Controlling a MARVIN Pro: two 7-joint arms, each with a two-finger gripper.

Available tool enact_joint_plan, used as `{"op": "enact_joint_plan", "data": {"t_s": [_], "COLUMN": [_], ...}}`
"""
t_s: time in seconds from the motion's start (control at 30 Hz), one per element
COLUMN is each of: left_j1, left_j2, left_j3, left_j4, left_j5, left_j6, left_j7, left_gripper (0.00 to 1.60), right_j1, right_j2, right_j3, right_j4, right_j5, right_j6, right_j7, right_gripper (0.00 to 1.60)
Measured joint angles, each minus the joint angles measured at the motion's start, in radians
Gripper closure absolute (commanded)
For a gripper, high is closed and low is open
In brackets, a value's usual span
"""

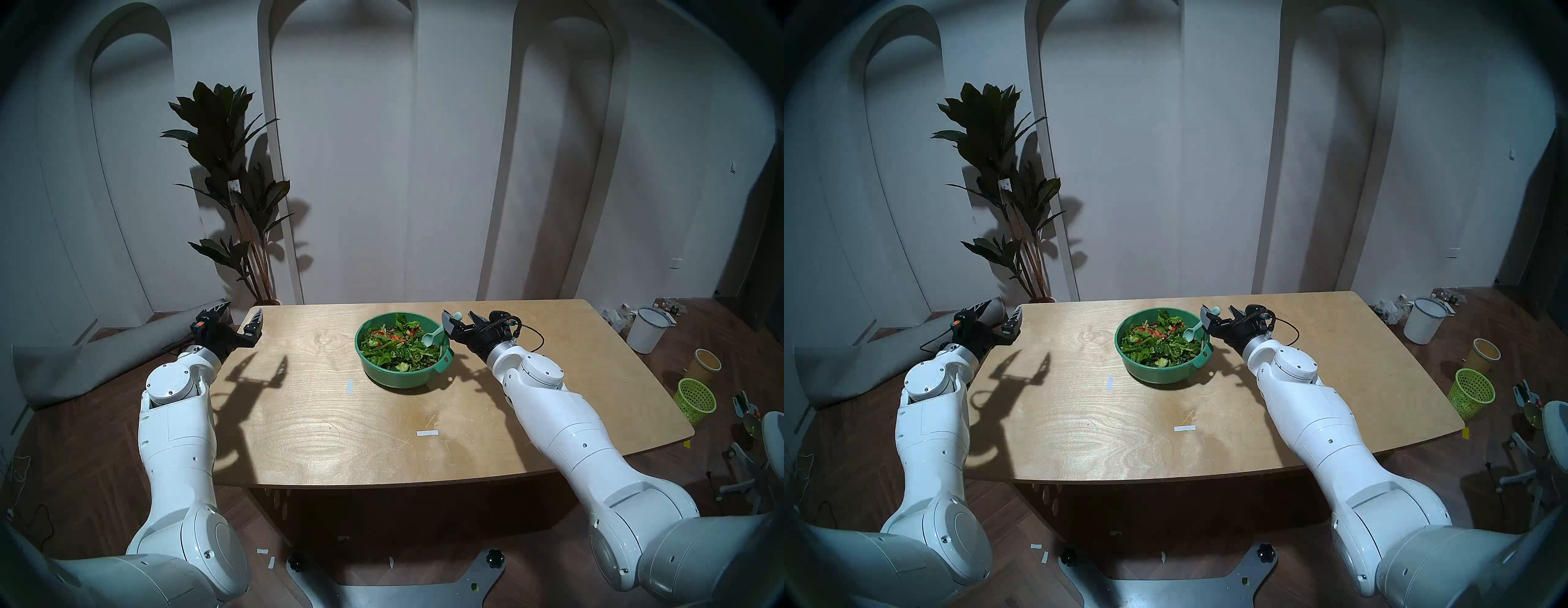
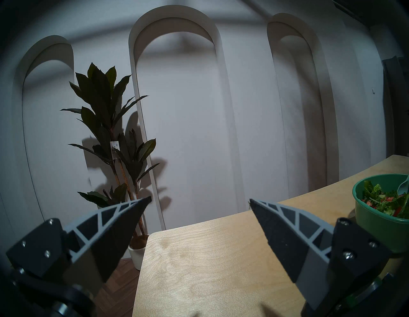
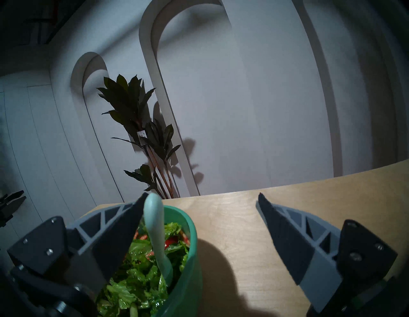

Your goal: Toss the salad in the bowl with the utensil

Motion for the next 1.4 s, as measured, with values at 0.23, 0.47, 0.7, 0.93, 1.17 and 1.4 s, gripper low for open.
{"op": "enact_joint_plan", "data": {"t_s": [0.23, 0.47, 0.7, 0.93, 1.17, 1.4], "left_j1": [0.001, 0.002, 0.003, 0.004, 0.005, 0.005], "left_j2": [0.001, 0.002, 0.003, 0.005, 0.006, 0.008], "left_j3": [0.002, 0.004, 0.007, 0.009, 0.011, 0.013], "left_j4": [0.000, 0.000, 0.000, 0.001, 0.003, 0.004], "left_j5": [-0.002, -0.004, -0.005, -0.008, -0.010, -0.012], "left_j6": [0.000, 0.001, 0.001, 0.001, 0.001, 0.001], "left_j7": [0.001, 0.002, 0.004, 0.005, 0.006, 0.007], "left_gripper": [0.00, 0.00, 0.00, 0.00, 0.00, 0.00], "right_j1": [0.003, 0.001, -0.002, 0.010, 0.040, 0.069], "right_j2": [-0.003, -0.004, -0.003, 0.003, 0.033, 0.108], "right_j3": [0.009, 0.015, 0.025, 0.045, 0.066, 0.124], "right_j4": [-0.019, -0.031, -0.057, -0.113, -0.185, -0.278], "right_j5": [-0.002, -0.002, 0.001, 0.008, -0.027, -0.117], "right_j6": [0.000, 0.000, -0.003, -0.016, -0.062, -0.127], "right_j7": [-0.003, -0.015, -0.016, -0.007, -0.013, -0.035], "right_gripper": [0.00, 0.00, 0.00, 0.00, 0.00, 0.00]}}
